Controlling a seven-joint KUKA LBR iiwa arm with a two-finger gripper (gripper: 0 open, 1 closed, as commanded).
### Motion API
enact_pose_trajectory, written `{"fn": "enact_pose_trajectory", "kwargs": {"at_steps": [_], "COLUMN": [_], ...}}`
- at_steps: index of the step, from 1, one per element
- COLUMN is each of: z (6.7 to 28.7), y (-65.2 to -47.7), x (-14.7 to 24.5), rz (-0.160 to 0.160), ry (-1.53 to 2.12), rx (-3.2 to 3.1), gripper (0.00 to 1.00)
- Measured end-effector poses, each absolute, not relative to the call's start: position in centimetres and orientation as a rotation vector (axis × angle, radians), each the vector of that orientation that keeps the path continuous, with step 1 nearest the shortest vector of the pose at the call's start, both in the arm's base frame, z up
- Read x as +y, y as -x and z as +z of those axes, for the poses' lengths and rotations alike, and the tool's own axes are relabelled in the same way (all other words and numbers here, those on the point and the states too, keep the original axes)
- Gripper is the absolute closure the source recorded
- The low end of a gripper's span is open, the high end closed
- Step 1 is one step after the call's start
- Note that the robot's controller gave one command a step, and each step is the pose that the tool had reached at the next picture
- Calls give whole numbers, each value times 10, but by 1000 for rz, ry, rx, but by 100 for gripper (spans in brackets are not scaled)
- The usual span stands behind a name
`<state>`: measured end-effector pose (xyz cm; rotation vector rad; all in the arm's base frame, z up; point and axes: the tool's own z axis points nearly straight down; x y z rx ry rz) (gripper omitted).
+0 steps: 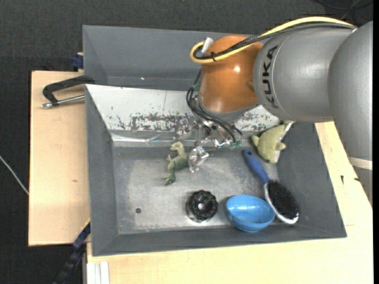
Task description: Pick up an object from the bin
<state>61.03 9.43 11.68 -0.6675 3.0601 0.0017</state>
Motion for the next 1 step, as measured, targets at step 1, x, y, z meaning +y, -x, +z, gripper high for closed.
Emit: {"fn": "enact_pose_trajectory", "kwargs": {"at_steps": [1], "z": [185], "y": [-613], "x": [96], "rz": [1], "ry": [666], "rx": [3055], "gripper": [100]}}
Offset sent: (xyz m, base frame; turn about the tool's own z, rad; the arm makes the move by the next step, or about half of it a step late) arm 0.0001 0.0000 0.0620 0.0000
